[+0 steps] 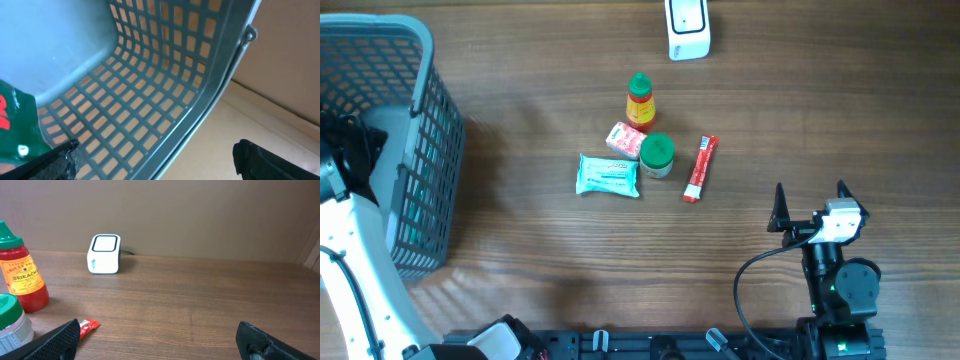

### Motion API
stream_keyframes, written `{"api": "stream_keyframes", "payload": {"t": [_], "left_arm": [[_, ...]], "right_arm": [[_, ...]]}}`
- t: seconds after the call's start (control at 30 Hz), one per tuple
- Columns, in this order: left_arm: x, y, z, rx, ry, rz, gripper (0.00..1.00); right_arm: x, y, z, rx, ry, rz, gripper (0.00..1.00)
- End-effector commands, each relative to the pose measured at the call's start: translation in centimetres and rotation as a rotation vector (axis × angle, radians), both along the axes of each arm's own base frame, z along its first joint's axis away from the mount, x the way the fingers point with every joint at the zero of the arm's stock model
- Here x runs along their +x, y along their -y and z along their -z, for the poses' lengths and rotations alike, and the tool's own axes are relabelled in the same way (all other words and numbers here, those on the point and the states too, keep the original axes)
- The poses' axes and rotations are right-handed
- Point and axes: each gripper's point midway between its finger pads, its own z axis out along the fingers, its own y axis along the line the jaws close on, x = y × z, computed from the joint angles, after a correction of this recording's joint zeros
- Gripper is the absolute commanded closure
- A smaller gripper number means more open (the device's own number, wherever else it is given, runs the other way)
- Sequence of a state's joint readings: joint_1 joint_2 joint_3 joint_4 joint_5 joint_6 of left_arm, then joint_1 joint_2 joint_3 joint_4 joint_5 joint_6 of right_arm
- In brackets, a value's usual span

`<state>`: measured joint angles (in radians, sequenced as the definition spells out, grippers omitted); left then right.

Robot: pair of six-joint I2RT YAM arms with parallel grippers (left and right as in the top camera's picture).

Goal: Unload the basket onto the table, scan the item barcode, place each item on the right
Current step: 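Reach into the basket and grasp the green 3M gloves package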

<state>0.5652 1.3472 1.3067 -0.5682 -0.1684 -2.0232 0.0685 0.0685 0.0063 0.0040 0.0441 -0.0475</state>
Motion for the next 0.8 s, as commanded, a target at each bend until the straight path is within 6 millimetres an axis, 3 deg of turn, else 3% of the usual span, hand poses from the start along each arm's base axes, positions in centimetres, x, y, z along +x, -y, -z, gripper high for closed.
{"api": "stream_keyframes", "payload": {"t": [0.0,0.2,0.4,0.57,0.77], "left_arm": [[0.5,0.0,-1.4,0.026,0.039,0.028,0.0],[2.0,-0.1,-4.7,0.043,0.18,0.042,0.01],[2.3,0.3,-4.6,-0.103,0.256,0.036,0.01],[2.6,-0.2,-1.3,-0.236,0.214,0.085,0.01],[3.2,0.7,5.7,-0.495,0.105,0.145,0.01]], "right_arm": [[0.0,-0.2,-0.1,-0.004,0.002,-0.012,0.0],[0.0,-0.2,-0.1,-0.004,0.002,-0.012,0.01],[0.0,-0.2,-0.1,-0.004,0.002,-0.012,0.0],[0.0,-0.2,-0.1,-0.004,0.002,-0.012,0.0],[0.0,-0.2,-0.1,-0.004,0.002,-0.012,0.0]]}}
